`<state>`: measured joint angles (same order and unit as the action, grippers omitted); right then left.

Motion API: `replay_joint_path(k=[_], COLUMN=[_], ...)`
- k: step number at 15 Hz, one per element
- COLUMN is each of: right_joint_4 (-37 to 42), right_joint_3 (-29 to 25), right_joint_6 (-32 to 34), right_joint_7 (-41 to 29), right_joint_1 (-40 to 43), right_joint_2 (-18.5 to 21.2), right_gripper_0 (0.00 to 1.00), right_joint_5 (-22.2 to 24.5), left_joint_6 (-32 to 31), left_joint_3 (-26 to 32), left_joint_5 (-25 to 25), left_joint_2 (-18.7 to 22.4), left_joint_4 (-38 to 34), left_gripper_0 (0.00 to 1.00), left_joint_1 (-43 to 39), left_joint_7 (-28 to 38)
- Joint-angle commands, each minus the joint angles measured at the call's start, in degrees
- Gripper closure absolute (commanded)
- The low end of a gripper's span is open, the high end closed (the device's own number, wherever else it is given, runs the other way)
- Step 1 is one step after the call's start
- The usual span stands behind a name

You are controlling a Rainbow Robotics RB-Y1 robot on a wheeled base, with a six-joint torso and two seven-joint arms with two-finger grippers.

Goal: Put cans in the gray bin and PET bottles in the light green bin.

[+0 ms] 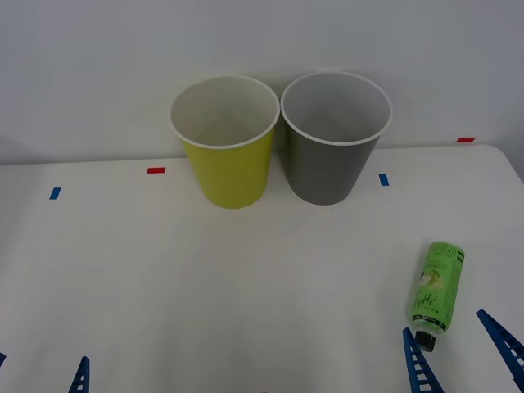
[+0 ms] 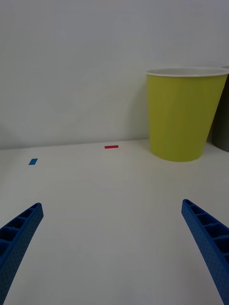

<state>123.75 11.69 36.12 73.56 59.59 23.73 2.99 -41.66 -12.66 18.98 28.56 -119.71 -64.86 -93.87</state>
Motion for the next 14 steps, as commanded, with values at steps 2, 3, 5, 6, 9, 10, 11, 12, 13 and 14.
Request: replay_joint_path(k=[2, 3, 5, 6, 9, 10, 11, 12, 13, 14], right_joint_4=[0.0, 0.0, 0.0, 0.0, 0.0, 0.0, 0.0, 0.0, 0.0, 0.0], right_joint_3=[0.0, 0.0, 0.0, 0.0, 0.0, 0.0, 0.0, 0.0, 0.0, 0.0], right_joint_6=[0.0, 0.0, 0.0, 0.0, 0.0, 0.0, 0.0, 0.0, 0.0, 0.0], right_joint_7=[0.0, 0.0, 0.0, 0.0, 0.0, 0.0, 0.0, 0.0, 0.0, 0.0], right_joint_1=[0.0, 0.0, 0.0, 0.0, 0.0, 0.0, 0.0, 0.0, 0.0, 0.0], right_joint_2=[0.0, 0.0, 0.0, 0.0, 0.0, 0.0, 0.0, 0.0, 0.0, 0.0], right_gripper_0=[0.0, 0.0, 0.0, 0.0, 0.0, 0.0, 0.0, 0.0, 0.0, 0.0], right_joint_5=[0.0, 0.0, 0.0, 0.0, 0.0, 0.0, 0.0, 0.0, 0.0, 0.0], left_joint_6=[0.0, 0.0, 0.0, 0.0, 0.0, 0.0, 0.0, 0.0, 0.0, 0.0], left_joint_3=[0.0, 0.0, 0.0, 0.0, 0.0, 0.0, 0.0, 0.0, 0.0, 0.0], left_joint_5=[0.0, 0.0, 0.0, 0.0, 0.0, 0.0, 0.0, 0.0, 0.0, 0.0], left_joint_2=[0.0, 0.0, 0.0, 0.0, 0.0, 0.0, 0.0, 0.0, 0.0, 0.0], left_joint_4=[0.0, 0.0, 0.0, 0.0, 0.0, 0.0, 0.0, 0.0, 0.0, 0.0], left_gripper_0=[0.0, 0.0, 0.0, 0.0, 0.0, 0.0, 0.0, 0.0, 0.0, 0.0], left_joint_1=[0.0, 0.0, 0.0, 0.0, 0.0, 0.0, 0.0, 0.0, 0.0, 0.0], left_joint_7=[0.0, 0.0, 0.0, 0.0, 0.0, 0.0, 0.0, 0.0, 0.0, 0.0])
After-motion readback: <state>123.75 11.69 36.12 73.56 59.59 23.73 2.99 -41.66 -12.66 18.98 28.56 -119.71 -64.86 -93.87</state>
